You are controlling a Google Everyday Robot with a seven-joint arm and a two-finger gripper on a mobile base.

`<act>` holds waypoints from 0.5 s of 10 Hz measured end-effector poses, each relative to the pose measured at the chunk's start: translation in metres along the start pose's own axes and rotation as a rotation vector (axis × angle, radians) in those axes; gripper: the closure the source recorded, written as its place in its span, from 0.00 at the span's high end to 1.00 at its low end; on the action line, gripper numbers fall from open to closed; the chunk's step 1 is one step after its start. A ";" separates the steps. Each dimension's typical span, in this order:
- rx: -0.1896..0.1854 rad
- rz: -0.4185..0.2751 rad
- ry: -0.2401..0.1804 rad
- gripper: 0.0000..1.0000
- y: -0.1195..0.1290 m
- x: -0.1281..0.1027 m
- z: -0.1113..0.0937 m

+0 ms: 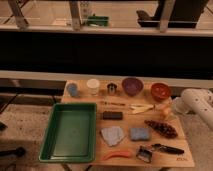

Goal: Place apple in table surface

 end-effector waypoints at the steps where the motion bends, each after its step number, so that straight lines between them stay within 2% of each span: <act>1: -0.003 -0.004 0.002 0.78 0.001 -0.001 0.001; 5: -0.004 -0.018 0.014 0.80 0.002 -0.002 0.004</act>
